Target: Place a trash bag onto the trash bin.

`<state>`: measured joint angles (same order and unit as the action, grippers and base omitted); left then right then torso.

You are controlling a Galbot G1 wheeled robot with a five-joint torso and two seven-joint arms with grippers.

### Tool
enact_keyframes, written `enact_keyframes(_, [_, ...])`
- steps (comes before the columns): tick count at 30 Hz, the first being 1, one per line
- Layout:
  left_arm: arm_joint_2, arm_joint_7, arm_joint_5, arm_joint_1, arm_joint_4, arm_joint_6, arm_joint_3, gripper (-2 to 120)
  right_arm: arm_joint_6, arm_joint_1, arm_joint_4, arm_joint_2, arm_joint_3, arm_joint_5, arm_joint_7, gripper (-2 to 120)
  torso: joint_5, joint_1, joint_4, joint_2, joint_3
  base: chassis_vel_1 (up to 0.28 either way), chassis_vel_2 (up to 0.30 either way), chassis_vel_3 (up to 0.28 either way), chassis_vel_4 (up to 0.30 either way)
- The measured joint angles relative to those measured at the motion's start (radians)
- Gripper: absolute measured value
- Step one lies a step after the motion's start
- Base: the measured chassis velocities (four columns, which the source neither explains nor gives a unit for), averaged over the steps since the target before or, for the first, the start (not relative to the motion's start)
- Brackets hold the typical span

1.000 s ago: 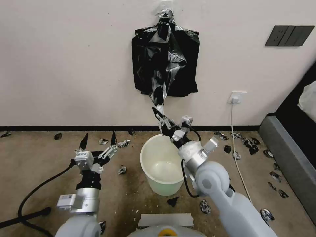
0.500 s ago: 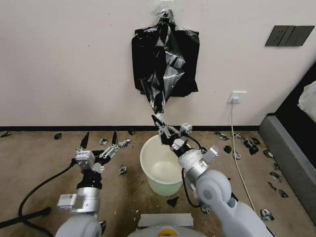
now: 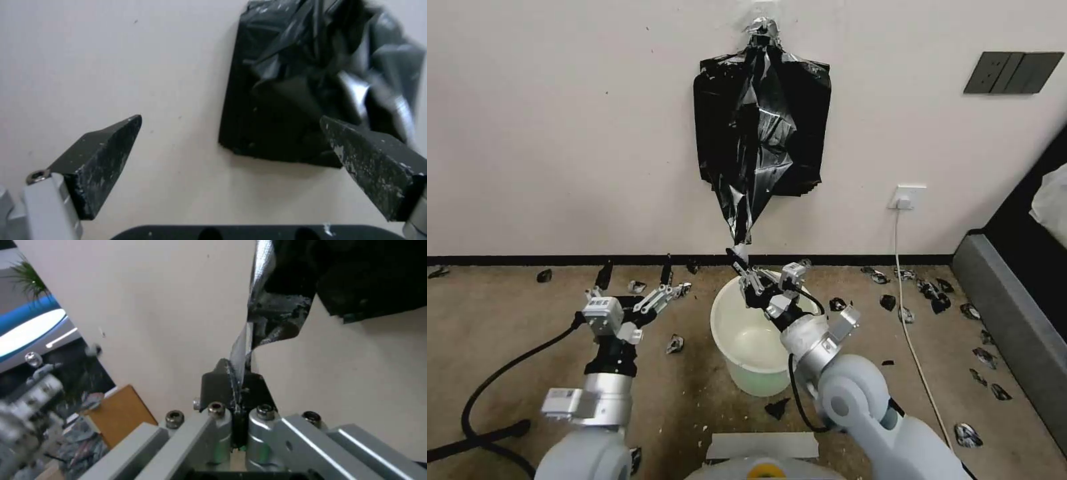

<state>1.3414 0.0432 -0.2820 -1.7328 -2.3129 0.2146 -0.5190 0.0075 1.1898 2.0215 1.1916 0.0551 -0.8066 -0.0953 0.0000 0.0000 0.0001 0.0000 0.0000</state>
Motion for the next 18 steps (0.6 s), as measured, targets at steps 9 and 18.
enact_keyframes(9, [-0.294,0.032,-0.334,0.200,-0.049,-0.102,0.014,100,-0.003,-0.062,-0.014,0.003,0.022,-0.030,0.045,0,-0.0001,0.000,0.0001,0.000,0.000,0.000,0.000,0.000,0.000])
enact_keyframes(18, [-0.451,0.095,-0.488,0.495,0.026,-0.169,0.182,100,-0.006,-0.063,0.000,-0.016,-0.012,-0.051,0.064,0,-0.0002,0.000,0.0000,0.000,0.000,0.000,0.000,0.000,0.000])
